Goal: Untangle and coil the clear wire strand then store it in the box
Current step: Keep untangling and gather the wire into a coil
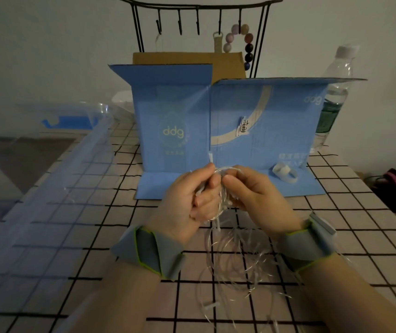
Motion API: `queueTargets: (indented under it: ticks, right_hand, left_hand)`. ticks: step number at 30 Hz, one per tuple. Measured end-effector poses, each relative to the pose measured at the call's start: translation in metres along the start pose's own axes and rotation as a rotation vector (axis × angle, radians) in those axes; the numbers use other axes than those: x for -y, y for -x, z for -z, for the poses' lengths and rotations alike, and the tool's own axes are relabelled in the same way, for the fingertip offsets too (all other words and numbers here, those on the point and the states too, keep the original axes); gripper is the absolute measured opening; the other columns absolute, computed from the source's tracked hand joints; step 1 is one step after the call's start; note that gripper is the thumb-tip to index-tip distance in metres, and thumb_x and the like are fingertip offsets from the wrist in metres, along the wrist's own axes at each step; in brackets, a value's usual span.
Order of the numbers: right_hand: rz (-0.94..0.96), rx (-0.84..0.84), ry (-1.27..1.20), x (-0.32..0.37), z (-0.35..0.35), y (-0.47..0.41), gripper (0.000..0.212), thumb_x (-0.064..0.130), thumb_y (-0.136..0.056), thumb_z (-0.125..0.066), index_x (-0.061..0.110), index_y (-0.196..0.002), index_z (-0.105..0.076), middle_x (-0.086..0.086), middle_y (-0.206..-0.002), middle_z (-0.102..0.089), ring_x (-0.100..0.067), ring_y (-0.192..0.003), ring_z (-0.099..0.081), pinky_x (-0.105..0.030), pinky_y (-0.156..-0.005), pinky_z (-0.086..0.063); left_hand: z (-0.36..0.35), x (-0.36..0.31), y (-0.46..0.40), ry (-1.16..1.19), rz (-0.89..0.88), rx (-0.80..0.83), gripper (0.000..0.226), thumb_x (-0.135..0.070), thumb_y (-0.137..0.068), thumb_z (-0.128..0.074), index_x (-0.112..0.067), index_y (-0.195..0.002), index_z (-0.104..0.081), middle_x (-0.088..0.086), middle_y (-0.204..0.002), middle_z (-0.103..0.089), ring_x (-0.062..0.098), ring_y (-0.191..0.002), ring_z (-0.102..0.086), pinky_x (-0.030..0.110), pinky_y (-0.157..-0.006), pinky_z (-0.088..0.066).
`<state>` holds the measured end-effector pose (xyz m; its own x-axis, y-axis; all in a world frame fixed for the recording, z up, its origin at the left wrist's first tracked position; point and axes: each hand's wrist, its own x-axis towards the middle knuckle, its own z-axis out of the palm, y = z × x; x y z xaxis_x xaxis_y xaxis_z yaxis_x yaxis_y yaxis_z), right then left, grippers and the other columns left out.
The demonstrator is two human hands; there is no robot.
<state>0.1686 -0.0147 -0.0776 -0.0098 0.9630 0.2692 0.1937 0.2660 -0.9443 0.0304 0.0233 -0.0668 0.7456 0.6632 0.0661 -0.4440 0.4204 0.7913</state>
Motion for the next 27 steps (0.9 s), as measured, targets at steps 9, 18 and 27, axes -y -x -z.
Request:
queueTargets:
  ticks: [9,18,27]
  right_hand:
    - [-0.136,-0.004,0.155,0.008,0.007,0.002,0.035,0.019,-0.096,-0.042,0.015,-0.061,-0.048,0.007,-0.041,-0.039,-0.008,-0.039,-0.035,-0.023,-0.043,-0.033]
    - [0.173,0.242,0.777,0.003,-0.006,0.008,0.022,0.023,-0.093,-0.049,0.012,-0.078,-0.061,0.000,-0.066,-0.054,-0.009,-0.059,-0.046,-0.024,-0.057,-0.035]
    - [0.143,0.202,0.815,0.009,-0.003,0.010,0.008,0.021,-0.088,-0.057,0.020,-0.091,-0.064,0.018,-0.056,-0.046,0.001,-0.048,-0.044,-0.025,-0.056,-0.042]
  left_hand:
    - [-0.012,-0.009,0.005,0.277,-0.221,-0.086,0.043,-0.035,-0.089,-0.037,-0.017,-0.052,-0.049,-0.002,-0.052,-0.058,0.005,-0.038,-0.052,0.015,-0.038,-0.043]
    - [-0.009,0.001,-0.001,-0.123,-0.335,-0.292,0.042,-0.023,-0.100,-0.024,-0.012,-0.084,-0.060,0.005,-0.112,-0.066,0.009,-0.108,-0.060,0.015,-0.085,-0.049]
    - [0.002,0.008,0.001,-0.896,-0.369,-0.309,0.006,-0.019,-0.096,-0.041,-0.019,-0.092,-0.045,-0.014,-0.100,-0.067,-0.005,-0.066,-0.054,0.010,-0.066,-0.041]
